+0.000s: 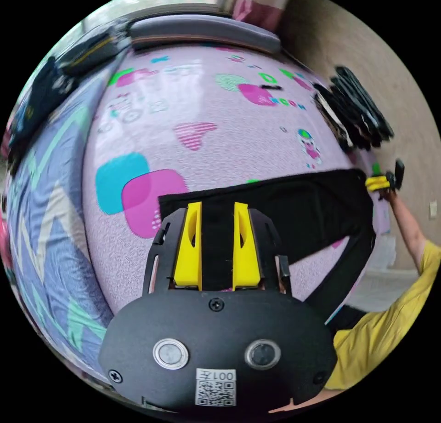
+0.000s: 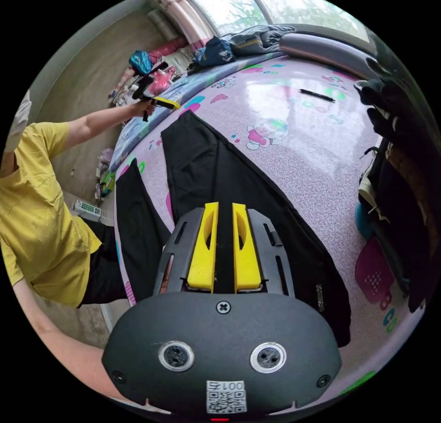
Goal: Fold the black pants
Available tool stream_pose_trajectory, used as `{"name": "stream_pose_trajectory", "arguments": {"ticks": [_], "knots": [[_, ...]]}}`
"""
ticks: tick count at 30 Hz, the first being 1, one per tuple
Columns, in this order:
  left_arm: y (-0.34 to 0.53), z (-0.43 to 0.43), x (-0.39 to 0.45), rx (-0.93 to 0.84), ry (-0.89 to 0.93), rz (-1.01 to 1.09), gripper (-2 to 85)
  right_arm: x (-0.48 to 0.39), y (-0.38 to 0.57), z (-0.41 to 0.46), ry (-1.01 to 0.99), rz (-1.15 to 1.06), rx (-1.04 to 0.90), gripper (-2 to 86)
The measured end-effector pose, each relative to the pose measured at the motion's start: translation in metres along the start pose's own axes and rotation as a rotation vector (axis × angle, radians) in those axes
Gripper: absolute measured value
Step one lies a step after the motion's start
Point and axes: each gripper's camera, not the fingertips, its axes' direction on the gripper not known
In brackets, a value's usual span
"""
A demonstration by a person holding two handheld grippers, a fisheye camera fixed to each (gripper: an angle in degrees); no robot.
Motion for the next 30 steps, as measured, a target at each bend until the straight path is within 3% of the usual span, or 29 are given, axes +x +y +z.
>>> {"name": "stream_pose_trajectory", "arguments": {"ticks": [3,6,10,16,21,30], "knots": [[-0.01,-0.009,-0.024,0.0,-0.066,-0.008,2.5,0.012,0.002,-0.002,0.014,0.053,0.017,2.3],[-0.032,-0.013,-0.002,-0.057,-0.216,0.276,2.7,0.019,-0.008,0.002,0.045,0.05,-0.054,2.4],[-0.068,0.006,0.041,-0.213,-0.2,0.593,6.4,0.0,-0.051,0.024,0.036,-0.092,-0.184,4.0],[-0.114,0.047,0.076,-0.397,-0.227,0.841,8.7,-0.02,-0.126,0.056,-0.041,-0.238,-0.259,5.4],[-0.141,0.067,0.072,-0.512,-0.175,0.88,7.7,-0.019,-0.146,0.053,-0.053,-0.229,-0.202,4.3],[-0.138,0.07,0.072,-0.447,-0.182,0.984,3.2,-0.009,-0.151,0.039,-0.062,-0.115,-0.058,1.8]]}}
